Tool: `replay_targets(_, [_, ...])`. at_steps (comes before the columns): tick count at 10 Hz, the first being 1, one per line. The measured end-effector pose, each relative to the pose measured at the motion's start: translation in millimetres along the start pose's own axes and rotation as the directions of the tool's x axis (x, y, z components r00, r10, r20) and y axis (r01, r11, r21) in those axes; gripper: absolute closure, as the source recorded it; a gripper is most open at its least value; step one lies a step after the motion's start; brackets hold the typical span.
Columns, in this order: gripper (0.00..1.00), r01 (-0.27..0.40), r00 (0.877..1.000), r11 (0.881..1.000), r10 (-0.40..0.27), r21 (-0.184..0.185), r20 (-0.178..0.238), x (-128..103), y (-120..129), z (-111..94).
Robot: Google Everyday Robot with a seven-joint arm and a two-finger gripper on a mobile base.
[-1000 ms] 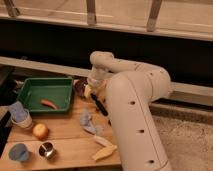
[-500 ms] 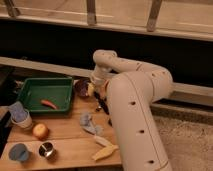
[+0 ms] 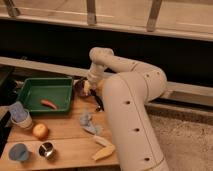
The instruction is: Wipe purple bowl with brush
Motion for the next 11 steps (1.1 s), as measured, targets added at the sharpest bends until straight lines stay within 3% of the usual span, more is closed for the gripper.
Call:
replay_targets(3, [1.00, 0.019, 1.000, 0.999, -0.019, -0.032, -0.001, 8, 16, 11])
replay_targets(6, [1.00, -0.048, 0.999, 0.999, 0.049, -0.012, 0.009, 33, -12, -4])
replay_targets(8, [1.00, -0.063, 0.998, 0.998, 0.063, 0.007, 0.031, 31, -32, -19])
replay_targets(11, [1.00, -0.027, 0.998, 1.000, 0.027, 0.007, 0.053, 6, -25, -21])
